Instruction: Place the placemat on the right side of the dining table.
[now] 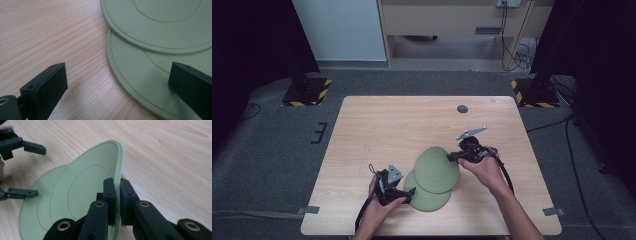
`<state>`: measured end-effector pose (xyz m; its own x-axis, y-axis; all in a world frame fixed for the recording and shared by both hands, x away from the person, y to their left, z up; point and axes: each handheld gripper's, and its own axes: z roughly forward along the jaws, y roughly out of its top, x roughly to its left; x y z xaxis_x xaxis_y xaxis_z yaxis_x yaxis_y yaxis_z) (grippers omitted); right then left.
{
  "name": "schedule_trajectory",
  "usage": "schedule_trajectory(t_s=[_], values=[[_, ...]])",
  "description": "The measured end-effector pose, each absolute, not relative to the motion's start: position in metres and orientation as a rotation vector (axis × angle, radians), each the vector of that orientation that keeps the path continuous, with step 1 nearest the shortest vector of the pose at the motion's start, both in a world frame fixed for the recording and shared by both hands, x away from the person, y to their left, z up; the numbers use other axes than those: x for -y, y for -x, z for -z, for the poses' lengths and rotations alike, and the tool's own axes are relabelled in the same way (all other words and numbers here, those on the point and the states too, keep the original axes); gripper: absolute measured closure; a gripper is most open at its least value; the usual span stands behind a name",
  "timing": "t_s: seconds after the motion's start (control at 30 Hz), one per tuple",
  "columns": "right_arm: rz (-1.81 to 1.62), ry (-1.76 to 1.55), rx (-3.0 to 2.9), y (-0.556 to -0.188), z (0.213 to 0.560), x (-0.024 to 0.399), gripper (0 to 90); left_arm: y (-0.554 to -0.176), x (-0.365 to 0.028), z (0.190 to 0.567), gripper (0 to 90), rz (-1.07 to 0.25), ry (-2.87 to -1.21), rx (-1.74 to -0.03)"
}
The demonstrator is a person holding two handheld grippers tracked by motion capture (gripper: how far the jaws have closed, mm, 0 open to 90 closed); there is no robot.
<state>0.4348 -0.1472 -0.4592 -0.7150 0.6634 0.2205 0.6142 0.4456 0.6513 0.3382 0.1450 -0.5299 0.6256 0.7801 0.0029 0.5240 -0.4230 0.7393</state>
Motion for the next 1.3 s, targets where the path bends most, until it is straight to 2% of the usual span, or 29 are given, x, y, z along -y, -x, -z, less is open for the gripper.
schedule_trajectory(t_s=[0.63,1.3], values=[[-1.178,-1.176,-2.568,-0.430,0.438,0.165,85.8,-0.349,-0.194,0.523,2.4,-0.512,-2.026,-1.185],[-1.224,-1.173,-2.541,-0.431,0.409,0.176,85.9,-0.358,-0.211,0.530,2.7,-0.521,-2.042,-1.290]])
